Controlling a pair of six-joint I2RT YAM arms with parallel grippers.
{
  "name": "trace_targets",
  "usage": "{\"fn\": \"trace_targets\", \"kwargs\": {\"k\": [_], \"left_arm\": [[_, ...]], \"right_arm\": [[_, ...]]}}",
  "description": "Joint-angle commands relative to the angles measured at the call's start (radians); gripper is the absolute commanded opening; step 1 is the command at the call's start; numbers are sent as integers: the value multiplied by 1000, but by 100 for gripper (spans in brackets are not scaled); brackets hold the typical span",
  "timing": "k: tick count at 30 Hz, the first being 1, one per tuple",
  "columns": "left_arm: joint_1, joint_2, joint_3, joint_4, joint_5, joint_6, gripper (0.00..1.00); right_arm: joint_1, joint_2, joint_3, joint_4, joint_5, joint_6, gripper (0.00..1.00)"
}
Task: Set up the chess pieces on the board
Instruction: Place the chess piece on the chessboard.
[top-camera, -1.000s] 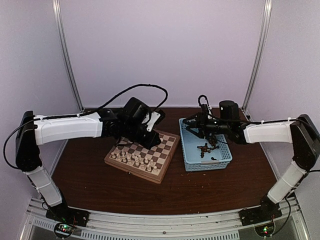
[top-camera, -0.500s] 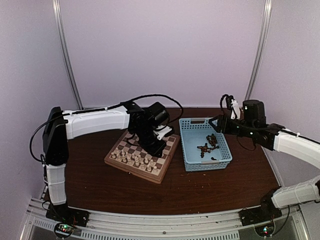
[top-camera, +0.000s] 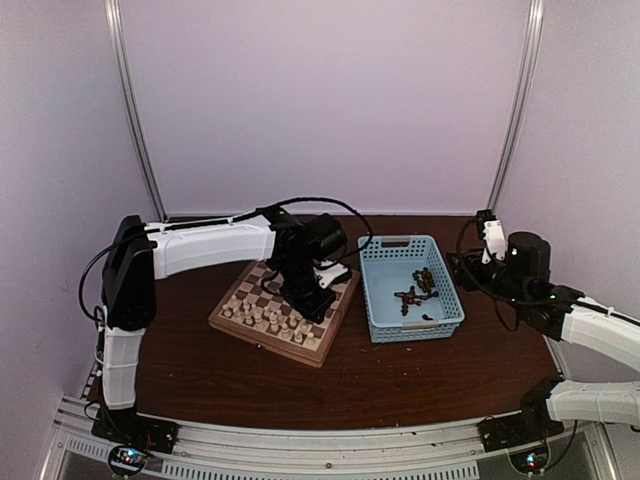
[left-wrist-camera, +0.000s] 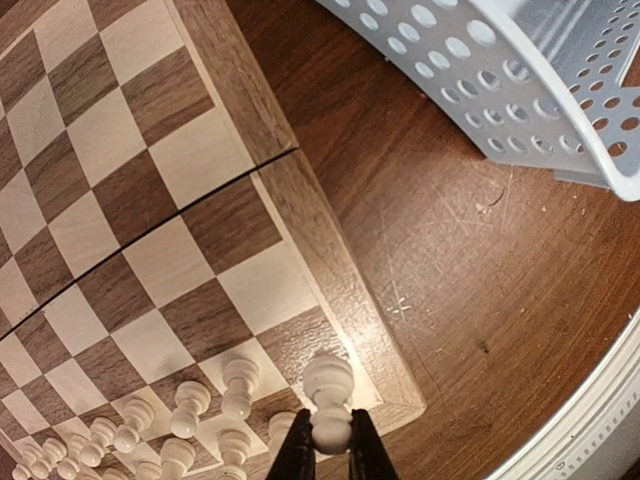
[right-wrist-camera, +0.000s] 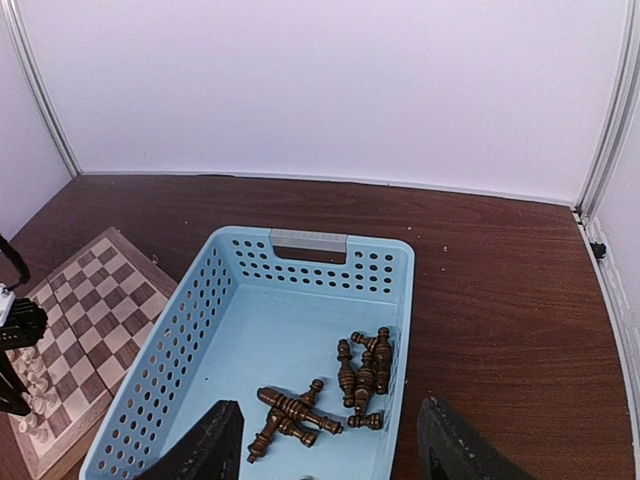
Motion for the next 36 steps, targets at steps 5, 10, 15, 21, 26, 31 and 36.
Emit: {"fn": "trace_targets", "kwargs": {"k": [5,10,15,21,26,31,36], "left_arm": [[-6,69,80,-96,7,27,2],[-6,76,84,-108,10,26,2],[-6,93,94,-109,8,28,2],[-6,125,139,-138,16,26,3],[-6,141,148,-142,12,30,3],[-6,156,152,-143,10,29,3],[-6,170,168,-163,-3,29,3]], "right_arm": [[-5,7,12,34,21,-32,63],[-5,-13,9,25,20,-31,64],[-5,-17,9,22,18,-31,64],[-5,-20,12,17,14,-29,64],[-5,-32,11,15,15,-32,65],[-5,-26,12,12,12,-28,65],[-5,-16,13,16,11,-27,65]]}}
